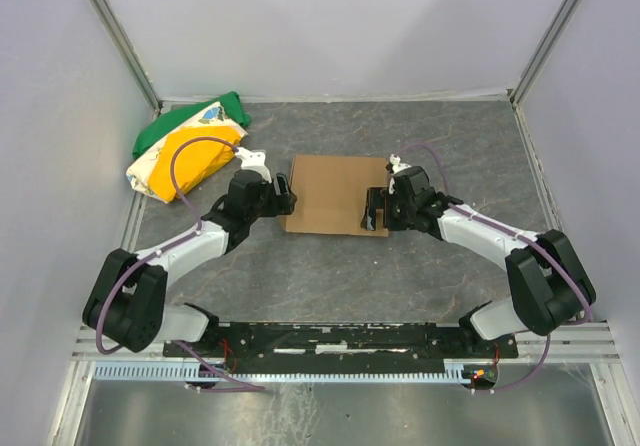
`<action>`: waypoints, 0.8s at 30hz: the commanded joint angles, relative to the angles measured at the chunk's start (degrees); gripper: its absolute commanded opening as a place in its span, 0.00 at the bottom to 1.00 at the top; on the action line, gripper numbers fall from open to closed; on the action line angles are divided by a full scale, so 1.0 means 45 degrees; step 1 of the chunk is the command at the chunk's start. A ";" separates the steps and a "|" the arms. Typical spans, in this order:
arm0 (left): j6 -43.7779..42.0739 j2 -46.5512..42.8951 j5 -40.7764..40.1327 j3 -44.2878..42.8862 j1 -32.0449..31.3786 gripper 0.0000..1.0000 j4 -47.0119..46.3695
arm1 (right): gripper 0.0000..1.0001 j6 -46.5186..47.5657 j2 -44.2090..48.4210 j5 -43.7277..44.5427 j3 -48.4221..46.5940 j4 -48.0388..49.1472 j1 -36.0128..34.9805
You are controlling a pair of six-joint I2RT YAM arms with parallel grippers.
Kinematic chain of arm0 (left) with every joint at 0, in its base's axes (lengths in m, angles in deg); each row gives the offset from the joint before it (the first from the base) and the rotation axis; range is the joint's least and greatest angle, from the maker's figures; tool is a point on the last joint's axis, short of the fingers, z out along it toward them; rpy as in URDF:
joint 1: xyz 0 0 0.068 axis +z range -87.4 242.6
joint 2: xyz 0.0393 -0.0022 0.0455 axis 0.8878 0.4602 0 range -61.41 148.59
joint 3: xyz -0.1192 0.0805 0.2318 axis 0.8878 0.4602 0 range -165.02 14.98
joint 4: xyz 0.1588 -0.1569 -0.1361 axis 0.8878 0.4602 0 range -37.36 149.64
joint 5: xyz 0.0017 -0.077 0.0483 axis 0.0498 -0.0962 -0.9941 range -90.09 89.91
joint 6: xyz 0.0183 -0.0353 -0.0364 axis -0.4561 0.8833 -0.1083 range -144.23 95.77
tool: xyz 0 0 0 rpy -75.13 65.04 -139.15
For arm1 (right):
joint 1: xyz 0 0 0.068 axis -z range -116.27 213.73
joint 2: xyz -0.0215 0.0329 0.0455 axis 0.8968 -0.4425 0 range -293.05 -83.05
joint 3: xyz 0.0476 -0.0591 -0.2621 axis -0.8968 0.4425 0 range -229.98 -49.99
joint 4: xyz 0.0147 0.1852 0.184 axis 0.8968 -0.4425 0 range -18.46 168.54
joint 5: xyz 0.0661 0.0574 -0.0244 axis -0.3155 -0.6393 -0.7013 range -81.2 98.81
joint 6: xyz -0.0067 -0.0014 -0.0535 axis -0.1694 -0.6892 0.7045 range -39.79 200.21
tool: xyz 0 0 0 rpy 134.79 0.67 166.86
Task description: Fold the paper box
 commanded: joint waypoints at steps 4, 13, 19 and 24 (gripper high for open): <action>0.0943 -0.0852 0.0956 0.1006 -0.0008 0.81 -0.2164 | 0.99 0.0246 0.0135 -0.0283 0.0323 0.1664 0.0050; 0.3120 0.0412 0.3389 0.1373 -0.0275 0.79 -0.3194 | 0.99 0.0181 0.0858 -0.1043 0.0183 0.0522 0.0096; 0.3598 -0.0267 0.3456 0.1288 -0.0908 0.77 -0.2264 | 0.99 0.0246 0.1645 -0.1259 -0.0309 -0.1318 0.0086; 0.3752 -0.1214 0.3166 0.1238 -0.1159 0.75 -0.1649 | 0.99 0.0217 0.2037 -0.1348 -0.0471 -0.1861 0.0099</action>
